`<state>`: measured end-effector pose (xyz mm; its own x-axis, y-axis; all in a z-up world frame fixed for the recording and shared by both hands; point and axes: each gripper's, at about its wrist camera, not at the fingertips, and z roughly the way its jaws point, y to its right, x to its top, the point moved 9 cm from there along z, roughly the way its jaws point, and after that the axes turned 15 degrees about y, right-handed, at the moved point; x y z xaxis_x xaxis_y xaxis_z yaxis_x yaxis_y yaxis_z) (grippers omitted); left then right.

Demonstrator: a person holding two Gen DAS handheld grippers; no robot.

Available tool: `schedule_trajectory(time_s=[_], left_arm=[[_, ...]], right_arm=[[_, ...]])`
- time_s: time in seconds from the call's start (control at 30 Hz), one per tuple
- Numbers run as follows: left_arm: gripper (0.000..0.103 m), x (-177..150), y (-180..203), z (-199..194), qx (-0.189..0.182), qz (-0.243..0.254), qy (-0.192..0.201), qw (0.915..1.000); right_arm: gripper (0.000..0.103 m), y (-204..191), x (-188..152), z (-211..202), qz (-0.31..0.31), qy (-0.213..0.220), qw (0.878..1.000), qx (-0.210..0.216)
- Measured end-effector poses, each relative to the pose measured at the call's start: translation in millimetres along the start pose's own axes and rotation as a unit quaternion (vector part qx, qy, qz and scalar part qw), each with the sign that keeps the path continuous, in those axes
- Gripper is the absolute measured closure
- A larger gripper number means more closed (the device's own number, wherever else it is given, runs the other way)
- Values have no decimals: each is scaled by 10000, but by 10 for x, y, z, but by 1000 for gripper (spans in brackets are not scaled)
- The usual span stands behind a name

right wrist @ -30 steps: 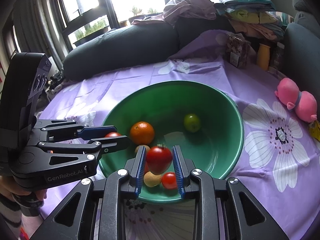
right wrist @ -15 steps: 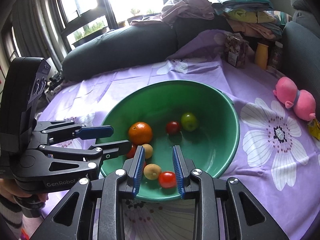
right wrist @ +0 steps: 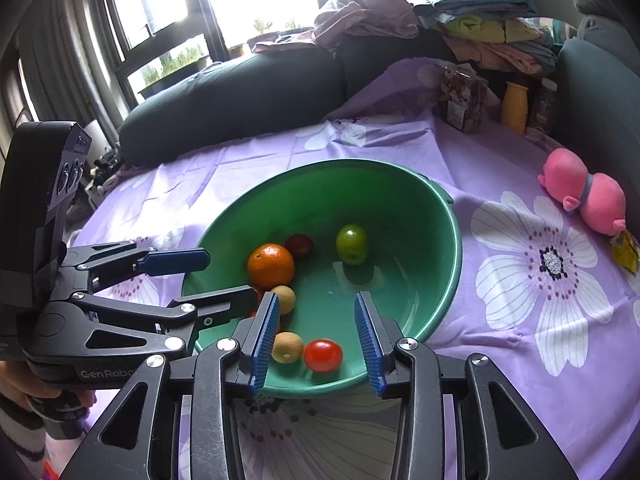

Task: Organize fruits
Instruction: 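Move the right tool back toward the small orange on the cloth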

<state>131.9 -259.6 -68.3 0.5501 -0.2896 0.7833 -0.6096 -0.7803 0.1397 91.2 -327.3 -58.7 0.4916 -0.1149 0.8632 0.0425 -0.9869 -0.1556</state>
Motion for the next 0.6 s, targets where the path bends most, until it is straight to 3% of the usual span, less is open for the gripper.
schedule_trajectory(time_s=[0.3,0.6], left_arm=[[21,26,-21,-79,107,-41,147,9998],[20,34,-56,-189,193,-117,236,9995]], right_arm=[[51,91,18,-84,101,76,9998,-136],[51,72,20,-158,87,130,9998,-142]])
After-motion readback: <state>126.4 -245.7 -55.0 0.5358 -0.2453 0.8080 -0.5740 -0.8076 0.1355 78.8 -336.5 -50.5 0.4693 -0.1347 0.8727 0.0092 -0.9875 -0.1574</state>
